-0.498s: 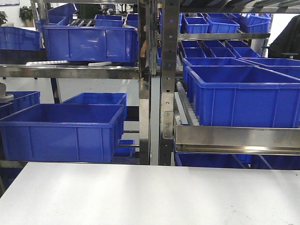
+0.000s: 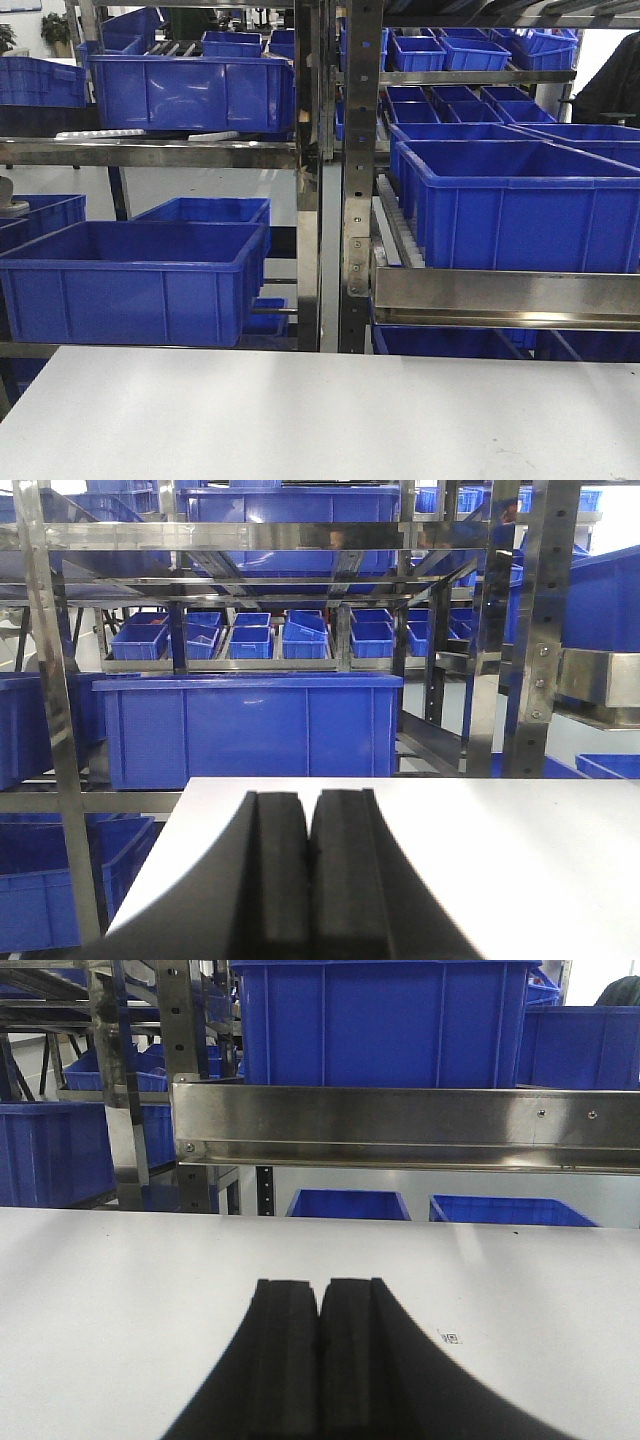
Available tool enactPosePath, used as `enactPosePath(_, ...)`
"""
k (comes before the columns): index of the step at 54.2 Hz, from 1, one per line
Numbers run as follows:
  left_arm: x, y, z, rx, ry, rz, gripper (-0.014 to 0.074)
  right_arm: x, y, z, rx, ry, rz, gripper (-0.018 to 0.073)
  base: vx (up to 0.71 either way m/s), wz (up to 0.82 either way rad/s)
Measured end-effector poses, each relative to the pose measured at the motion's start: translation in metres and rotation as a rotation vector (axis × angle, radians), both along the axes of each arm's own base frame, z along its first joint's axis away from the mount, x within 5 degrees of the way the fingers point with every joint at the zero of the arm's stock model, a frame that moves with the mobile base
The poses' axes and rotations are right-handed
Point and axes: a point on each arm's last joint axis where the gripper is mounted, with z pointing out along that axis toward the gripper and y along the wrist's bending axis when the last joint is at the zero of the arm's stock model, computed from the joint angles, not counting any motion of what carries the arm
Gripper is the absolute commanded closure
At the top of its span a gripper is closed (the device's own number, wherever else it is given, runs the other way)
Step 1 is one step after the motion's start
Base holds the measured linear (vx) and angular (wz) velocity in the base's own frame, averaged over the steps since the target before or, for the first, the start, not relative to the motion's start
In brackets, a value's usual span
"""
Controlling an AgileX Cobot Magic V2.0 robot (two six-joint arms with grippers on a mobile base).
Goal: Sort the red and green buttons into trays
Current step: 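Lower both grippers over the green and red push buttons on the table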
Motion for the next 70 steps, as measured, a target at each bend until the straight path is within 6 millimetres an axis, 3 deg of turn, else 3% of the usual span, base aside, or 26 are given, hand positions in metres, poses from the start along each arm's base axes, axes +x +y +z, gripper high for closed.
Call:
enactPosePath(21, 0.0, 0.0, 0.001, 0.0, -0.011, 0.0, 0.0603, 0.0, 0.0, 0.0, 0.0, -0.003, 0.0, 0.0568, 0.0, 0.0)
enactPosePath(31, -0.002, 0.0, 0.014, -0.006, -0.151, 0.0, 0.0603, 0.0, 0.001, 0.008, -0.001, -0.089, 0.01, 0.0568, 0.0, 0.0)
enactPosePath(39, -0.006, 0.0, 0.034, -0.014, -0.204, -0.001, 0.0599, -0.002, 0.002, 0.023, -0.001, -0.2, 0.021, 0.0568, 0.0, 0.0)
enactPosePath(49, -0.01, 0.001, 0.081, 0.036, -0.106, 0.007, 0.0595, -0.003, -0.001, 0.066, 0.003, -0.073, -0.007, 0.0568, 0.0, 0.0)
enactPosePath(56, 0.004, 0.001, 0.098, 0.096, -0.015, 0.018, 0.0593, 0.008, -0.001, 0.082, 0.0, 0.03, -0.017, 0.0565, 0.0, 0.0)
enactPosePath(70, 0.043, 0.0, 0.077, 0.141, 0.248, 0.011, 0.0591, 0.036, -0.002, 0.065, -0.028, 0.258, -0.023, 0.0537, 0.0, 0.0)
